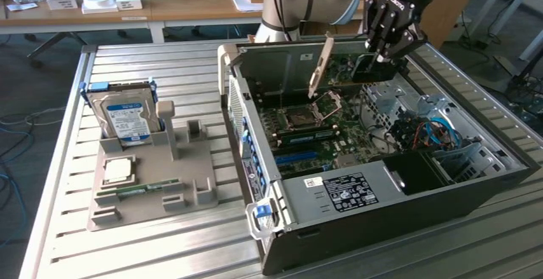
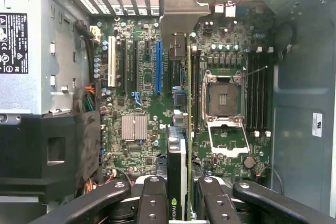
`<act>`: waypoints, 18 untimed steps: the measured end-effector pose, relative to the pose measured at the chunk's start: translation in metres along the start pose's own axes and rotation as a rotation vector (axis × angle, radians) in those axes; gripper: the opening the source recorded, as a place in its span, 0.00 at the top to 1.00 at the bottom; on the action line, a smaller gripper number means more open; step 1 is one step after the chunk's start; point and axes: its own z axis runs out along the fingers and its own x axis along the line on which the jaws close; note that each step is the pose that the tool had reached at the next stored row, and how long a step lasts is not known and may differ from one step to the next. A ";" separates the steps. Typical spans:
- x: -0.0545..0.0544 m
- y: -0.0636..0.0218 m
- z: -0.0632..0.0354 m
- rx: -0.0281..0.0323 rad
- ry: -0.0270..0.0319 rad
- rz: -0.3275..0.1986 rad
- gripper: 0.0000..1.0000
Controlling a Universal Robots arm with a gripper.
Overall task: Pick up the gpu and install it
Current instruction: 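Insert the gpu into the slot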
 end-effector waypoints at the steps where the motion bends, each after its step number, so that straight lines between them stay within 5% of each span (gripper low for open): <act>1: 0.000 0.0002 0.0003 0.0018 0.0003 -0.003 0.73; 7: 0.000 0.0029 0.0034 0.0192 0.0008 -0.019 0.73; 18: 0.000 0.0103 0.0046 0.0201 0.0007 -0.020 0.73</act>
